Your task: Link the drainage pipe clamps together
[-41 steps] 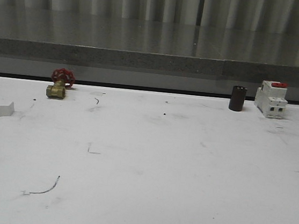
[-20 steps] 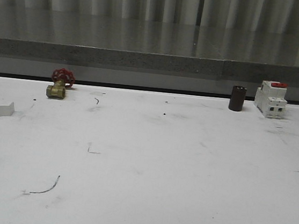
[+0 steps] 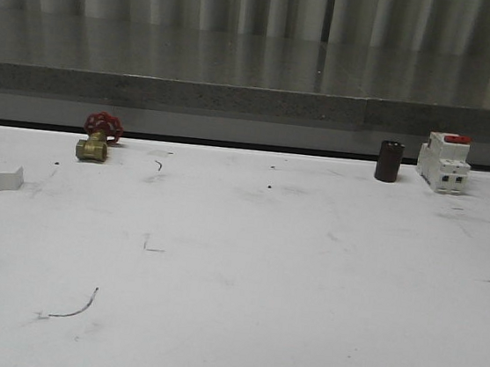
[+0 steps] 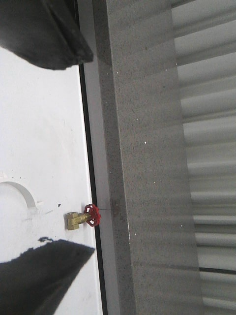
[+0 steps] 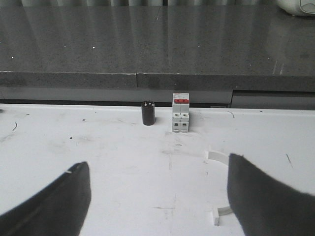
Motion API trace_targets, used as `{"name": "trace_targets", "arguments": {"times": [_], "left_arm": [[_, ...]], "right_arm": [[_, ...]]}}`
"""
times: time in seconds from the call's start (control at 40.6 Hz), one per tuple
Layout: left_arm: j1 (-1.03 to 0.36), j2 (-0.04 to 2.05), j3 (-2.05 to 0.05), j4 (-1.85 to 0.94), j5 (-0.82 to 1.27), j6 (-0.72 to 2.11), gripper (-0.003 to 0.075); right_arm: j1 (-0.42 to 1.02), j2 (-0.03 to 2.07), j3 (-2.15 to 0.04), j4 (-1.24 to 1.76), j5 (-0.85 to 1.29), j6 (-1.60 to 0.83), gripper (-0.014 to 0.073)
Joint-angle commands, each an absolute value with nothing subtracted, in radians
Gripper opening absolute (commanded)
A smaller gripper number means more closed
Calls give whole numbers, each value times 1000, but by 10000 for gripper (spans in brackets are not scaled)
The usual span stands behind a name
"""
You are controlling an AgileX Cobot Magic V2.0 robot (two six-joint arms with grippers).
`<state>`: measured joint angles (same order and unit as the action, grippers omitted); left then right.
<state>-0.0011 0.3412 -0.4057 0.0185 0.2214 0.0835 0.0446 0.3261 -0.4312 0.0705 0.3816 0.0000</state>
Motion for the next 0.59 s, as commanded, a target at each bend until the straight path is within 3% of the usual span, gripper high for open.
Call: {"name": "trace_targets", "arguments": {"times": [0.0,0.246,0.443,0.567], "left_arm": [[-2,356,-441,-27,154,79,669],[-2,542,-530,-46,297,79,669],[-2,859,-744,-57,594,79,669],[-2,1050,-860,-57,664,79,669]], "right_arm": [[36,339,-469,69,310,-8,593],[36,339,-469,69,310,-8,593],[36,339,-469,69,310,-8,593],[36,339,-469,69,310,-8,593]]}}
